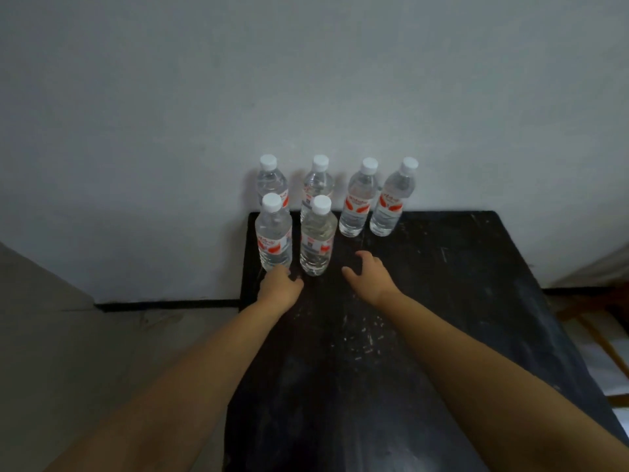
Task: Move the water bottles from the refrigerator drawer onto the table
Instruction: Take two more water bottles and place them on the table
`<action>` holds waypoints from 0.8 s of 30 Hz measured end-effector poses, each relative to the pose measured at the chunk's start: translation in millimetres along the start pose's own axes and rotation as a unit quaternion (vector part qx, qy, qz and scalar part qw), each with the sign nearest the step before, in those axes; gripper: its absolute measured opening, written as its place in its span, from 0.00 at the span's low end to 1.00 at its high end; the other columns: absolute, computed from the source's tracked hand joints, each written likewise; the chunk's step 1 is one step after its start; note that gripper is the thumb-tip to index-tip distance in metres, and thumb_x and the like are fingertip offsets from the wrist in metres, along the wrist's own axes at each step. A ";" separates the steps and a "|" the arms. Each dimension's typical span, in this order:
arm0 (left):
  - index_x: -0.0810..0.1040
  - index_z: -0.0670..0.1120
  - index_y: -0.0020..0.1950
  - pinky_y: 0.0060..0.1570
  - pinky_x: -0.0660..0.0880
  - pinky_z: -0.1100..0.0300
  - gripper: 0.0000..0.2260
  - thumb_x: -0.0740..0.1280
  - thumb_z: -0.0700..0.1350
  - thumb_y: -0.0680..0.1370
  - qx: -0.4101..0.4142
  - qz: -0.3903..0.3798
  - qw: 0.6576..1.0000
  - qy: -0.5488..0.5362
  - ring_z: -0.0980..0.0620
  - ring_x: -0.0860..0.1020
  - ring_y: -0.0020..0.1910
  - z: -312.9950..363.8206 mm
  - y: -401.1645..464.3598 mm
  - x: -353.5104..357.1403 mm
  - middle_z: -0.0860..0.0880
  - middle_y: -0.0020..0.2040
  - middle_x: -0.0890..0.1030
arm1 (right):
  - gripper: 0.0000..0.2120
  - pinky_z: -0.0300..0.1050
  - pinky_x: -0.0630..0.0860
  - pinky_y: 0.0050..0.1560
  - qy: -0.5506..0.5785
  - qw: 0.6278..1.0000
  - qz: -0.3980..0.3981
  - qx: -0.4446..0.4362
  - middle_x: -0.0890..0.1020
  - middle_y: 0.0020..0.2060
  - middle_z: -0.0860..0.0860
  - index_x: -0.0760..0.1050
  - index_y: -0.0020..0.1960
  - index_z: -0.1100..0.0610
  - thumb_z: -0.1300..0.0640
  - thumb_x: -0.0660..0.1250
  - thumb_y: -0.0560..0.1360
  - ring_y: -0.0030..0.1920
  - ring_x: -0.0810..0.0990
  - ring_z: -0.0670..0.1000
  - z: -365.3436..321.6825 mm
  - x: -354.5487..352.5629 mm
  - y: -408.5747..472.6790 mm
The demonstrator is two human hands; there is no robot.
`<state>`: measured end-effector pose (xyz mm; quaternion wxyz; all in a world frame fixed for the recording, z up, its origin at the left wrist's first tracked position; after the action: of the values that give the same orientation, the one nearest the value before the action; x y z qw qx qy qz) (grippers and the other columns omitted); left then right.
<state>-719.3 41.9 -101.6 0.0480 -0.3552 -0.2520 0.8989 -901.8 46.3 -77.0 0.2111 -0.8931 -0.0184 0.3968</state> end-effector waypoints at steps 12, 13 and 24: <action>0.76 0.49 0.47 0.48 0.77 0.53 0.04 0.63 0.45 0.77 0.190 -0.058 0.955 0.221 0.47 0.79 0.49 66.7 -116.4 86.9 0.47 0.50 0.81 | 0.20 0.52 0.70 0.62 -0.138 0.986 0.012 0.091 0.71 0.65 0.59 0.66 0.69 0.58 0.54 0.57 0.79 0.64 0.72 0.61 125.4 -43.9 -132.2; 0.76 0.49 0.47 0.47 0.77 0.54 0.04 0.63 0.45 0.78 0.200 -0.066 0.951 0.228 0.47 0.79 0.48 70.3 -135.4 104.0 0.47 0.50 0.80 | 0.20 0.52 0.70 0.62 -0.146 0.985 0.021 0.093 0.71 0.65 0.59 0.66 0.69 0.58 0.54 0.57 0.79 0.64 0.73 0.61 141.6 -48.9 -152.4; 0.78 0.49 0.50 0.53 0.77 0.52 0.06 0.62 0.46 0.78 0.349 -0.187 0.875 0.278 0.46 0.78 0.51 109.5 -355.9 301.8 0.47 0.52 0.80 | 0.14 0.54 0.74 0.58 -0.144 0.962 0.110 0.205 0.73 0.60 0.57 0.72 0.62 0.57 0.54 0.57 0.79 0.59 0.75 0.59 324.9 -99.5 -377.2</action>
<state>-1049.2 385.1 -45.6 0.4048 -0.4970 0.0405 0.7665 -1151.9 487.5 -53.3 0.3397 -0.7609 0.1314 0.5370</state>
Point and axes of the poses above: each hand's wrist, its own y-axis towards the middle knuckle, its own x-axis out of the palm, z = x × y, the point moved 3 cm from there along y, towards the middle knuckle
